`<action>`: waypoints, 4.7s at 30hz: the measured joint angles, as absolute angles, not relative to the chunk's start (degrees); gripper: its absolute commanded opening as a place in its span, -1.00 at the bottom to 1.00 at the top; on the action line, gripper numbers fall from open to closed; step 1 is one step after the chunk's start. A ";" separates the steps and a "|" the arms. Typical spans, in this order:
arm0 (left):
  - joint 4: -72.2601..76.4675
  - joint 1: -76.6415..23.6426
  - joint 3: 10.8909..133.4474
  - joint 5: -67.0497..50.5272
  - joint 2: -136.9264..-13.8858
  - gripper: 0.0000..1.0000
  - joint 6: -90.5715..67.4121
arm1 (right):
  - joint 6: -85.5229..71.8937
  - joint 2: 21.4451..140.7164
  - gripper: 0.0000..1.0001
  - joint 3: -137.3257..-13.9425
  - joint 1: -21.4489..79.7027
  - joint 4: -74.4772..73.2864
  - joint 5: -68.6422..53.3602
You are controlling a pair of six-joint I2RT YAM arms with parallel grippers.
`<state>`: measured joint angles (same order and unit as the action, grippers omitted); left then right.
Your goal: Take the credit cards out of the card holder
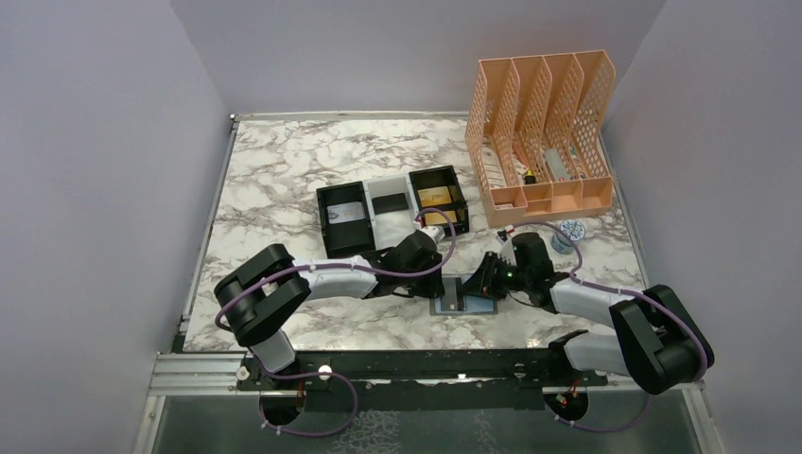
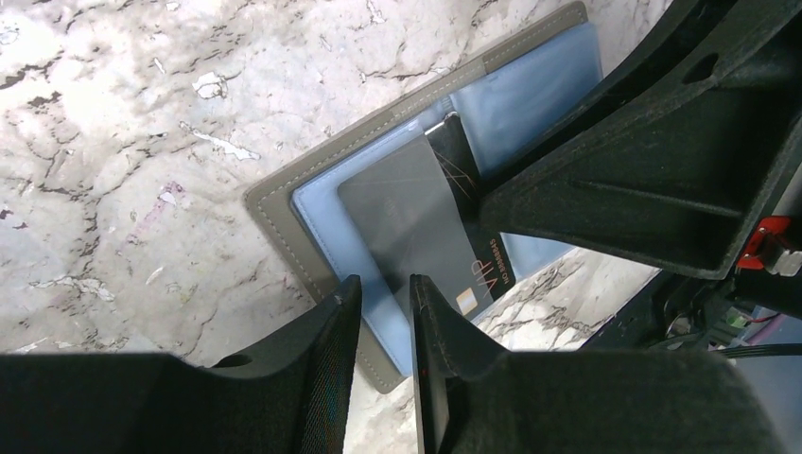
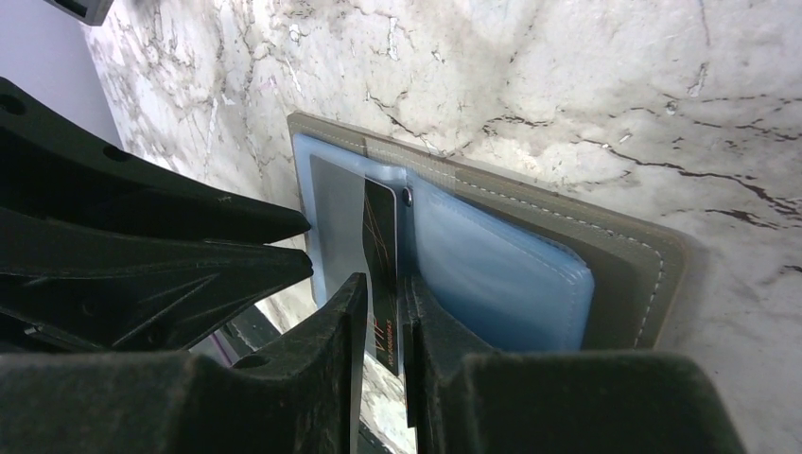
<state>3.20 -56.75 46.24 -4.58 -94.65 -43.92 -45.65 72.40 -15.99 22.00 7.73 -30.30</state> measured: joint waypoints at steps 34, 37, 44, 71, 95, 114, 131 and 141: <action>-3.40 -57.91 47.64 1.39 -94.02 -0.41 -42.89 | -43.20 62.67 -0.98 -16.71 20.88 -3.88 -25.89; -5.28 -58.26 47.90 2.57 -92.82 -0.35 -42.72 | -43.22 62.87 -0.98 -16.71 20.88 -3.88 -25.91; -1.48 -58.52 48.62 0.75 -90.61 -0.28 -42.04 | -43.24 63.11 -0.98 -16.71 20.88 -3.86 -25.93; 0.36 -60.62 49.63 -2.94 -97.47 -0.71 -42.09 | -49.76 65.25 -0.67 -13.10 20.88 6.20 -31.68; 0.34 -60.77 49.65 -2.04 -97.49 -0.75 -42.26 | -48.97 61.32 -0.98 -12.84 20.88 4.71 -30.30; -2.04 -60.84 48.80 0.08 -93.12 0.12 -43.16 | -37.01 30.17 -0.98 -17.10 20.86 -7.55 -13.82; -8.16 -45.95 37.82 5.52 -63.22 0.96 -43.35 | -25.61 36.69 -0.98 -19.53 20.88 5.28 -30.83; -16.32 -43.46 28.75 12.23 -51.48 0.99 -46.04 | -13.04 51.70 -0.98 -30.72 31.68 8.86 -28.47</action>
